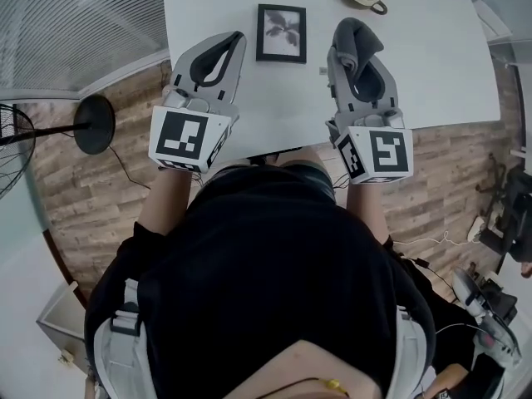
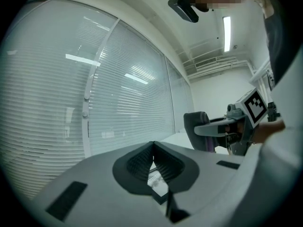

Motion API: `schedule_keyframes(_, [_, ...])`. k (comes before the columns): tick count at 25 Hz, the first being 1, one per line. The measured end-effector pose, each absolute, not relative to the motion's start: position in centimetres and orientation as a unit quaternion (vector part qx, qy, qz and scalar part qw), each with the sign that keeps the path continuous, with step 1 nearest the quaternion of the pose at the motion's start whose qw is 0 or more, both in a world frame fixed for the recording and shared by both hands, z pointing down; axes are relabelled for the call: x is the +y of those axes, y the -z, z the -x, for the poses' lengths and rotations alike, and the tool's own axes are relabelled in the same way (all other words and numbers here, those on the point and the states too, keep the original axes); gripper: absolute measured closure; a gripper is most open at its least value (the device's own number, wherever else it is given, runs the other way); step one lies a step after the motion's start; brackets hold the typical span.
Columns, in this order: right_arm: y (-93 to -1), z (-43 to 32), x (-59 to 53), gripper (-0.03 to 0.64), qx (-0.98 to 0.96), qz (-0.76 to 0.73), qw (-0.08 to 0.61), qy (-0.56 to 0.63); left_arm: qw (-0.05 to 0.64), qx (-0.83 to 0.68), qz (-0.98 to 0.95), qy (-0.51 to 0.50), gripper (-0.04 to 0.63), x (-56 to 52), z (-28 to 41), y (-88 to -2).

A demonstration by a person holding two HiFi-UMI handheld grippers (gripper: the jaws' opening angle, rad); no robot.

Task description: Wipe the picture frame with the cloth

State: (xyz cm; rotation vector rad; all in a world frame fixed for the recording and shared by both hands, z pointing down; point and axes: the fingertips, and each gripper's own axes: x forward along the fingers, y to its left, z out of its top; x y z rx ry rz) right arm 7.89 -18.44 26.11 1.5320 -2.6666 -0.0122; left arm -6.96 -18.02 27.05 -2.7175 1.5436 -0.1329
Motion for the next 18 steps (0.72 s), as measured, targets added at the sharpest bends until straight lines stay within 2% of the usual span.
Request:
schedule_keyframes(12, [-27.4, -8.2, -19.7, 0.515, -0.869, -0.492, 0.05, -0.006, -0.024, 0.485, 0.872, 0.064, 0.578, -19.3, 6.4, -30.3])
schedule_keyframes(14, [-27.7, -8.1, -19.8, 0.515, -0.871, -0.488, 0.052, -0.009, -0.041, 0.479, 0.874, 0.069, 0.555, -19.6, 6.1, -31.4])
schedule_keyframes(16, [-28.2, -8.0, -19.8, 0.515, -0.873, -0.485, 0.057, -0.014, -0.051, 0.473, 0.876, 0.076, 0.505, -19.7, 5.8, -32.3])
schedule_keyframes(18, [-28.6, -7.9, -19.8, 0.515, -0.873, -0.483, 0.062, -0.017, -0.054, 0.467, 0.879, 0.083, 0.492, -19.8, 5.5, -32.9])
